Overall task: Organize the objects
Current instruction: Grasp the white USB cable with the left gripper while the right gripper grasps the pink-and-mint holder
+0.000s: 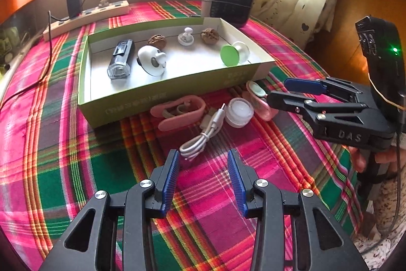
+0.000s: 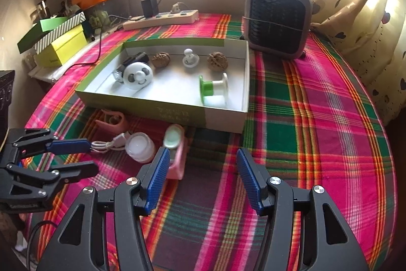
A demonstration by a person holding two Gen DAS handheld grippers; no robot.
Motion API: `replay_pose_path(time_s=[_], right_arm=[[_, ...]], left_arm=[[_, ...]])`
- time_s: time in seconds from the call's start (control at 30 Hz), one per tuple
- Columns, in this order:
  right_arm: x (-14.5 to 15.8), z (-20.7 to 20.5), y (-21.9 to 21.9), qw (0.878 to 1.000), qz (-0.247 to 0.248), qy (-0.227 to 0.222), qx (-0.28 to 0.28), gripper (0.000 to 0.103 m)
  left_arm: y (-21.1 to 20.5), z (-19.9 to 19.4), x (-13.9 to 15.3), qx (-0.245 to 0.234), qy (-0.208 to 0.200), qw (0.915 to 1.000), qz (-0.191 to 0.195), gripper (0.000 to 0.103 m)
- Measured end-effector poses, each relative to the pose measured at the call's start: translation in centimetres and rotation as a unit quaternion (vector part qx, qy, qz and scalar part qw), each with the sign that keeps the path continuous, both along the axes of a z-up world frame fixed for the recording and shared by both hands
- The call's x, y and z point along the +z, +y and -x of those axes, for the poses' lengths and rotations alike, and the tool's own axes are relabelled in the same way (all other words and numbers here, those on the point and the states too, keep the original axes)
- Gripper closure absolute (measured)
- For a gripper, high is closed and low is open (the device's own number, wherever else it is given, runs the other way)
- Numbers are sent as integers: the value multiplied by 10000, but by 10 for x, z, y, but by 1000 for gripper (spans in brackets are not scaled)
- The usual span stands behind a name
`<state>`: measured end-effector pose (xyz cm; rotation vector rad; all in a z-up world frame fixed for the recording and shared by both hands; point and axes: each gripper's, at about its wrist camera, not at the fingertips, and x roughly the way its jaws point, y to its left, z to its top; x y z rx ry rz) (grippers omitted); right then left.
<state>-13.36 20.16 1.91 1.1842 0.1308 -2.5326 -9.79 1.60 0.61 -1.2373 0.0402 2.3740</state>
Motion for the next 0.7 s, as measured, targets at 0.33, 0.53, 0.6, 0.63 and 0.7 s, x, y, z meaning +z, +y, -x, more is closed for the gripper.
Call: replay_pose_path(time_s=[0.33, 0.53, 0.6, 0.63, 0.7], right_arm=[[-8, 2, -10, 9998, 3, -130, 158, 47], [-14, 6, -11, 9996, -196, -157, 95, 47], [-15, 8, -10, 9996, -246, -153, 76, 47], [-15, 8, -9, 9995, -270, -130, 65, 47], [-16, 10, -8, 9994, -321, -110, 40, 47]], left_arm=[[13, 12, 2, -101, 175, 9993, 309, 65], [23, 19, -2, -199, 177, 9987, 433, 65], [26, 20, -2, -244, 209, 9983, 494, 65], [28, 21, -2, -257, 236, 9979, 542, 65], [31, 22, -3, -300, 284, 9972, 620, 65]])
